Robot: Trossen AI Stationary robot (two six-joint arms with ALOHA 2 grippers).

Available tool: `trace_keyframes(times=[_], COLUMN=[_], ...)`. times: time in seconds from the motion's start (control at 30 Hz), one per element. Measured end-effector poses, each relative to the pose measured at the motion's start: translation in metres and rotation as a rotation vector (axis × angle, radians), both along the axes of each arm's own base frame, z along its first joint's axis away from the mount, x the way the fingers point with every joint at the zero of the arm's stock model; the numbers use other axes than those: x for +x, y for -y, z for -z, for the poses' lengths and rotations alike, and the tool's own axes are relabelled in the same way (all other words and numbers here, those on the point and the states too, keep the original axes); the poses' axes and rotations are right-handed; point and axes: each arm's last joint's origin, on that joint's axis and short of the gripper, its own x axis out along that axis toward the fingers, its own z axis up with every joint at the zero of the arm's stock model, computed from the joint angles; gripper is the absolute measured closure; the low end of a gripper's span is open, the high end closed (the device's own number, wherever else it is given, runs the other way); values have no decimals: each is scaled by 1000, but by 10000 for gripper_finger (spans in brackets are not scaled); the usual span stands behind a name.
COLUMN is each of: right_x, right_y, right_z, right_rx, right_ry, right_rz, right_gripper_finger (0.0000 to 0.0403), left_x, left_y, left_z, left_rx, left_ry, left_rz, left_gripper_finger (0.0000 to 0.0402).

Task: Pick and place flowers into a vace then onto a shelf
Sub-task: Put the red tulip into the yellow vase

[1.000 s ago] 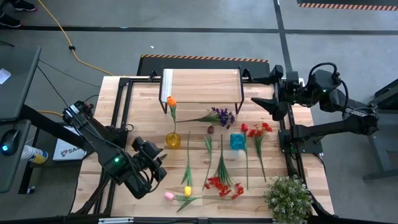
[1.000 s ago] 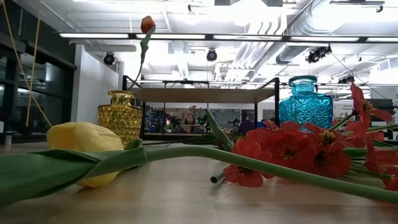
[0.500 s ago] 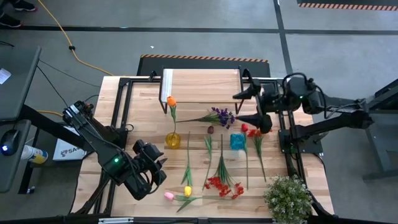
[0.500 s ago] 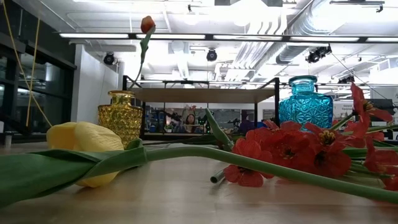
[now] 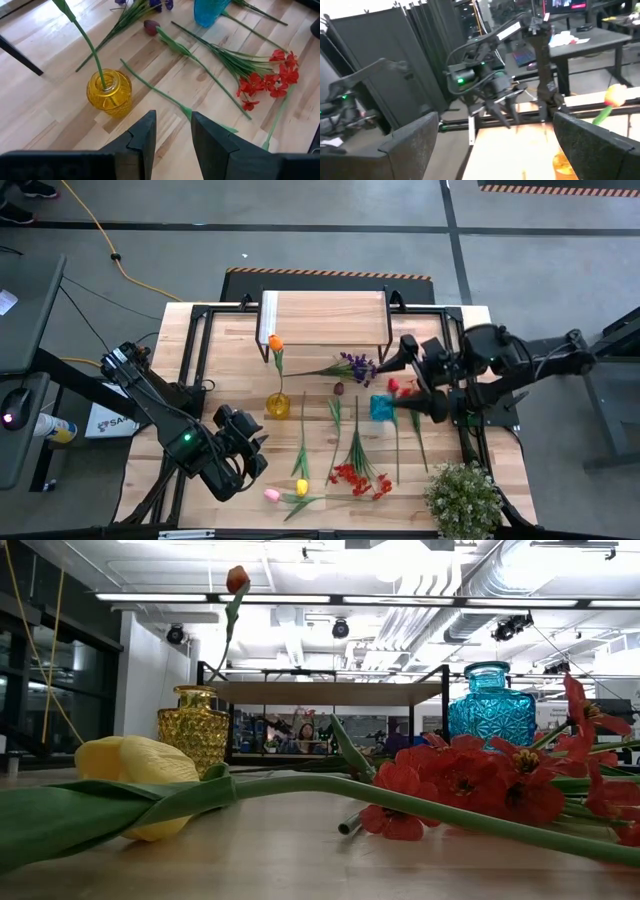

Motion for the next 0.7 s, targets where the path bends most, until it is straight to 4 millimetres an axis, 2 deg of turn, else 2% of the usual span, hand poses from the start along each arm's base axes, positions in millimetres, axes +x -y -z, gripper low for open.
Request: trace_keyframes(times=[0.23,0.47,0.7], right_x=[1,16,30], right_y=[-26,-52,-68], right_z=[6,22,37], right_rx=[66,133,203], right_ry=[-51,-148,-225], right_rz=[6,16,83], right_gripper_finger=[20,20,20], left_x=[-1,-2,-6], left_y=[0,-2,-4], left_z=[0,1,2], left_rx=[-4,9,24], left_ry=[-15,-35,-89], left_rz=[3,4,8], left_gripper_finger=[245,245,245])
